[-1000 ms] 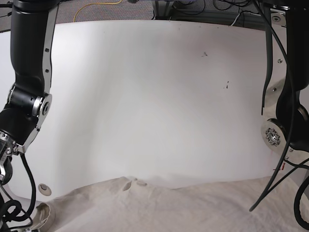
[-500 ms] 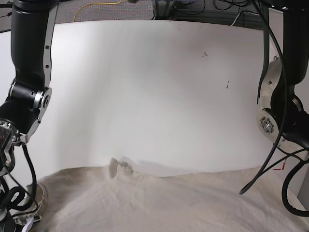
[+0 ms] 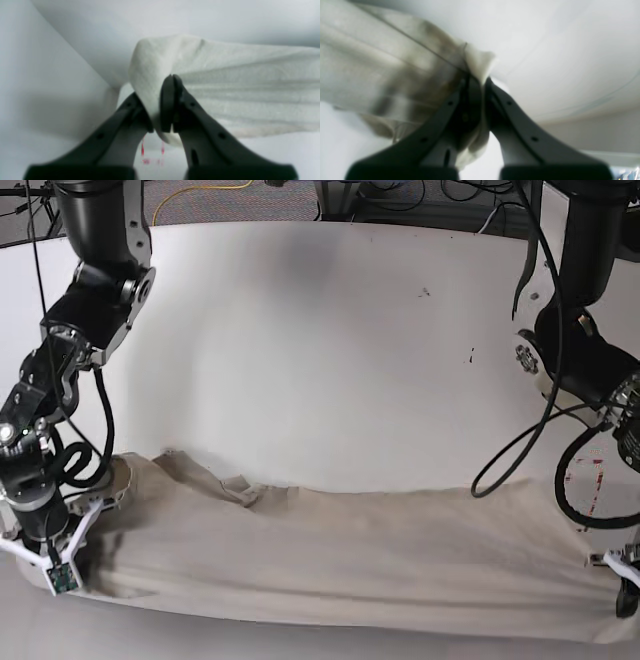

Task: Fold the T-shirt properly
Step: 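Lay the shirt flat by drawing both grippers back across the table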

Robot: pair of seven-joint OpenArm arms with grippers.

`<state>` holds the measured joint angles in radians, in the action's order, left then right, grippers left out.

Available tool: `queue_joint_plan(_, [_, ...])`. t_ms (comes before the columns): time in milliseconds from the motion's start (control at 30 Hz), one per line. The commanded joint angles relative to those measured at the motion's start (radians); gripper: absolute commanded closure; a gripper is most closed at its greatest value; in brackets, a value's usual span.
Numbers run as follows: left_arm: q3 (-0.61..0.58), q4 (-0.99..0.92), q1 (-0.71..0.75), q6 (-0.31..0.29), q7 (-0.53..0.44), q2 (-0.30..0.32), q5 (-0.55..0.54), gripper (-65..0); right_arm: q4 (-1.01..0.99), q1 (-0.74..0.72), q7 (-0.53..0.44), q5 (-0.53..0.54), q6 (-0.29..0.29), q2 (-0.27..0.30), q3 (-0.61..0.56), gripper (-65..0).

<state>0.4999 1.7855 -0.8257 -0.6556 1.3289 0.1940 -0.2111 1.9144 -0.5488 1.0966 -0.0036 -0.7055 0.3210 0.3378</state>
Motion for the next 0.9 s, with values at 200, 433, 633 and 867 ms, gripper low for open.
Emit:
queue_joint_plan(200, [0.056,0.129,0.245,-0.043,0.011,0.014,0.016,0.0,0.081,0.210,-0.016,-0.019,0.007,-0.058,0.091,-0.2])
queue_joint_plan(433, [0.056,0.155,0.474,-0.043,0.011,0.019,0.016,0.0,0.095,0.341,-0.016,-0.020,0.007,-0.115,0.148,-0.2])
queue_joint_plan(633, [0.061,0.156,0.642,-0.043,0.010,0.020,0.016,0.0,0.104,0.459,-0.016,-0.020,0.007,-0.142,0.162,-0.2])
queue_joint_plan(867, [0.084,0.156,0.794,-0.043,0.005,0.026,0.017,0.0,0.104,0.583,-0.016,-0.020,0.007,-0.159,0.162,-0.2])
